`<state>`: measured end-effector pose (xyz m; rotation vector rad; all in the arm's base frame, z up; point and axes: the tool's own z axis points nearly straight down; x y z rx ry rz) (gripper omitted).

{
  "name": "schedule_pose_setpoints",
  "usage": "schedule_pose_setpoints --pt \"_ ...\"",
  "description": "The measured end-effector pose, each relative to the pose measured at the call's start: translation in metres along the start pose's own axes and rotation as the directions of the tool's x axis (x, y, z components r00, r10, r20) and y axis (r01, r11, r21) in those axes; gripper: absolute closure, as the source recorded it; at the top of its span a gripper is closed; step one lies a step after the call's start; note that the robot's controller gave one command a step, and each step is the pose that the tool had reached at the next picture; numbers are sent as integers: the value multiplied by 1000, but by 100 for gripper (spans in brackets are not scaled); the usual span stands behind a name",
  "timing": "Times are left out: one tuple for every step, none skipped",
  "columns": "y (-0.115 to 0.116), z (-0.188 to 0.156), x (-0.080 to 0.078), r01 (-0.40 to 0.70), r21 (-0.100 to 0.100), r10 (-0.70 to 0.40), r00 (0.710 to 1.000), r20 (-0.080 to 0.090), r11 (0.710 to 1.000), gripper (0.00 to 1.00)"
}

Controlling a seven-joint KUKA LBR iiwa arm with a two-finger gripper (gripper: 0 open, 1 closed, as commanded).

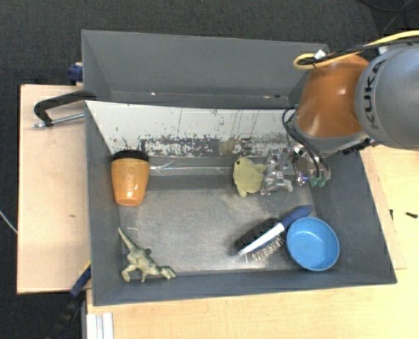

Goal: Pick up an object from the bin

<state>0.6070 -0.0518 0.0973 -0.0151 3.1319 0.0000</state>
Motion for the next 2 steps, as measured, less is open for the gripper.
schedule_pose_setpoints --pt "0 -90 -4 0 1 0 1000 7 1000 100" --pt "0 -100 -6 0 0 0 1000 0 1000 100"
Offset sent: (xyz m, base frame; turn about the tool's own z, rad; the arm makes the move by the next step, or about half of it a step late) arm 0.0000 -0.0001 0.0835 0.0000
